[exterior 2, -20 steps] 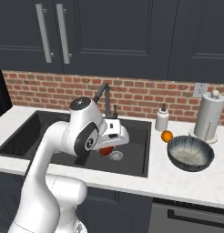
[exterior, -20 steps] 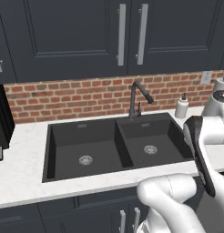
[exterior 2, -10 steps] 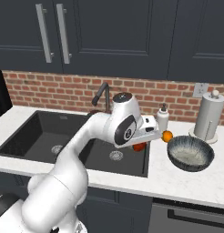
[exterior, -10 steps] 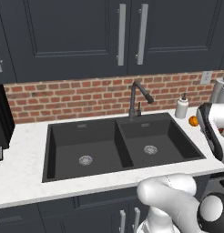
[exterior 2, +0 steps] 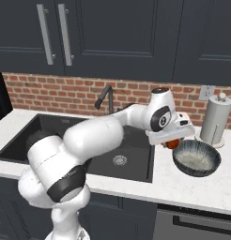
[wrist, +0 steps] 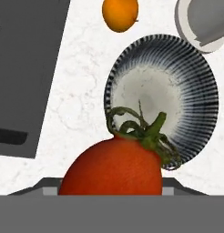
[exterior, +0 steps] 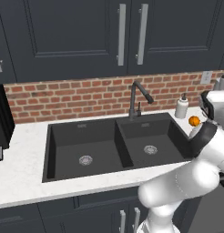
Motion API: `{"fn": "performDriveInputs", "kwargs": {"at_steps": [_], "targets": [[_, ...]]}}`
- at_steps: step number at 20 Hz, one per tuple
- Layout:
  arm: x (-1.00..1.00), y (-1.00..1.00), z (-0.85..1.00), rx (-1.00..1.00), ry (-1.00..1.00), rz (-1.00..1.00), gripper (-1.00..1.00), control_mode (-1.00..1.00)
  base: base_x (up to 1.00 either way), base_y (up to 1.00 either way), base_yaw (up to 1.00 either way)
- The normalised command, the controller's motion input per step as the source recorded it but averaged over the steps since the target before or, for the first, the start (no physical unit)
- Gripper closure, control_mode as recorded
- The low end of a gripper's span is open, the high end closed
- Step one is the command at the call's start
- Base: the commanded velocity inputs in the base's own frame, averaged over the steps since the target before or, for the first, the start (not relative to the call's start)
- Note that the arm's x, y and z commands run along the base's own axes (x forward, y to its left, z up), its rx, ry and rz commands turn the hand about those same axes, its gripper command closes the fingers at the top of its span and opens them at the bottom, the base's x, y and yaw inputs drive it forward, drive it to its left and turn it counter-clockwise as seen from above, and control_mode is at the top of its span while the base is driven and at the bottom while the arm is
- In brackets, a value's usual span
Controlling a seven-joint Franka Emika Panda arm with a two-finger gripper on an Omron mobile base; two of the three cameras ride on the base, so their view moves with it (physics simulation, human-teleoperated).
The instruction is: Pick the tomato from the sink and place it in the bowl. Then pick the bowl and place it in the microwave. Then close the microwave door and press the start button.
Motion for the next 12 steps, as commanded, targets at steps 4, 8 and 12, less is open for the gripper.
{"fn": "performDriveInputs", "kwargs": {"at_steps": [4,8,12], "targets": [[0.47,-0.98,-0.53,0.00,0.01,-0.01,1.00,-1.00,0.00,0.00,0.00],[0.51,-0.84,-0.38,0.01,0.00,0.00,1.00,-1.00,0.00,0.00,0.00],[0.74,-0.40,-0.39,0.02,0.00,0.09,1.00,-1.00,0.00,0.00,0.00]]}}
